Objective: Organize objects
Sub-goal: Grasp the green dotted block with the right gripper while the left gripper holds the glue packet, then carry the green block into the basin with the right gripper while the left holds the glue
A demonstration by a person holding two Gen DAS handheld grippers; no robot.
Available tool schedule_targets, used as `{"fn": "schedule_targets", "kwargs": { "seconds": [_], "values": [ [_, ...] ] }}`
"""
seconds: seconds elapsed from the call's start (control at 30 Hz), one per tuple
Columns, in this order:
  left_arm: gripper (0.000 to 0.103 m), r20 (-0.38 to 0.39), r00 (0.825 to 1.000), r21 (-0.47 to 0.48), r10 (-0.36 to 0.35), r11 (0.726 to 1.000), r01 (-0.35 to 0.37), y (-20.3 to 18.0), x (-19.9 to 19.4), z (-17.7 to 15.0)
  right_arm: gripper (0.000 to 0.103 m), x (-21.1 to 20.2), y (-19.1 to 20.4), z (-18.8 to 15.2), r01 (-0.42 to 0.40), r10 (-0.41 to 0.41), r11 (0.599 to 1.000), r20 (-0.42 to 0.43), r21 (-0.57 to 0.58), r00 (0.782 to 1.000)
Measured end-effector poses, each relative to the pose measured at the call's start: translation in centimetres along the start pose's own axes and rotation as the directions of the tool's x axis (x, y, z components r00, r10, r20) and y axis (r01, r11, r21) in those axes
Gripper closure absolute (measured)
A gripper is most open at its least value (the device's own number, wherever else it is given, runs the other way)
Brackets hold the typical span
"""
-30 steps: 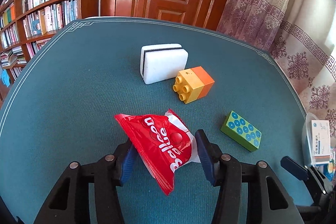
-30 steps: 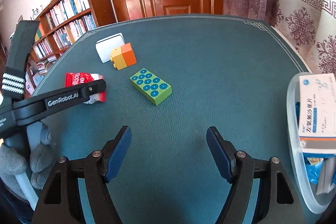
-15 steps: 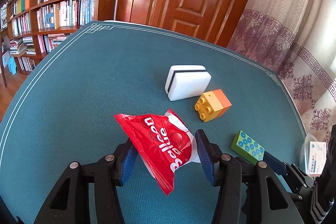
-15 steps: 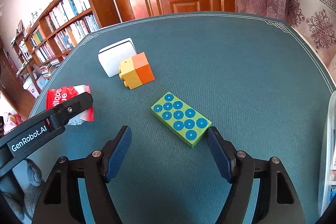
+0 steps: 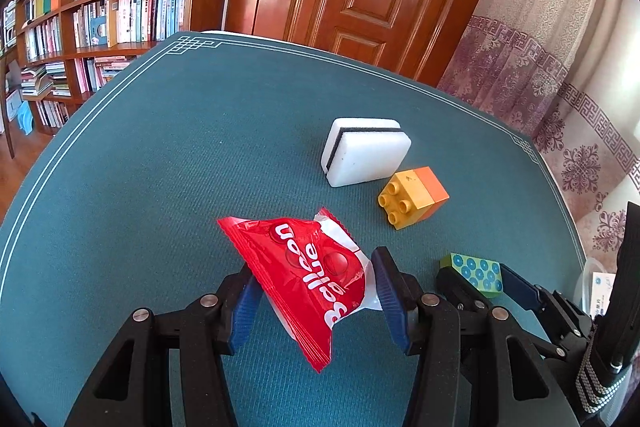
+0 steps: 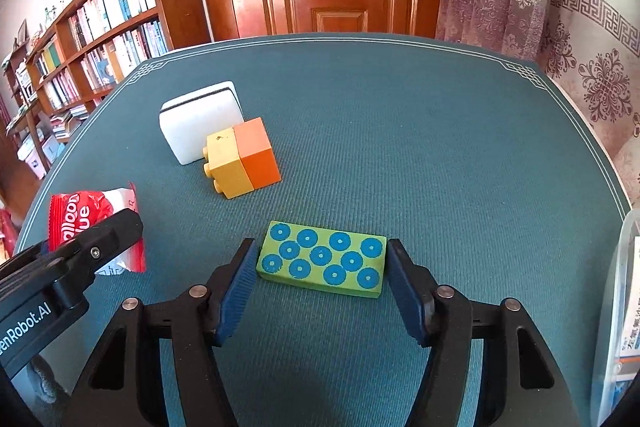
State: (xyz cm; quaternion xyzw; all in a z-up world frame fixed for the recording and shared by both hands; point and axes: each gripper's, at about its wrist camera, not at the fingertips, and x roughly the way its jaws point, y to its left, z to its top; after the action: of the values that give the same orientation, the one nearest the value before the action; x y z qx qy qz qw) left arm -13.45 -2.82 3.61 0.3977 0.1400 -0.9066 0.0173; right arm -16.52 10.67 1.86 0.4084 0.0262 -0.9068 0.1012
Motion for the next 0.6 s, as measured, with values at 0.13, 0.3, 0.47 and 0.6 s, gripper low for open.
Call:
{"fn": "schedule_targets", "kwargs": {
  "seconds": [0.13, 0.3, 0.47, 0.6],
  "values": [
    [0.047, 0.001, 1.0, 0.014, -0.009, 1.0, 0.009, -0.4, -0.1, -0.1, 0.038, -0.6, -0.2, -0.7, -0.006, 0.006, 1.0, 0.0, -0.002, 1.0],
    [0.047, 0.001, 1.0, 0.032, -0.024, 0.999, 0.024, -1.1, -0.3, -0.3, 0.038, -1.9, -1.0, -1.9, -0.009, 0.009, 1.0, 0.002, 0.016, 1.0],
    [0.047, 0.004, 1.0, 0.045, -0.031, 0.999, 0.031, -1.5, -0.5, -0.5, 0.038, -4.1, -1.9, -3.3, 0.0, -0.001, 1.0, 0.03, 0.019, 1.0],
    [0.047, 0.001, 0.999, 0.064, -0.041, 0.997, 0.041, -2.3, -0.6, -0.8, 0.038, -6.3, -2.9, -4.5, 0.0, -0.002, 0.999, 0.051, 0.036, 0.999]
  ]
}}
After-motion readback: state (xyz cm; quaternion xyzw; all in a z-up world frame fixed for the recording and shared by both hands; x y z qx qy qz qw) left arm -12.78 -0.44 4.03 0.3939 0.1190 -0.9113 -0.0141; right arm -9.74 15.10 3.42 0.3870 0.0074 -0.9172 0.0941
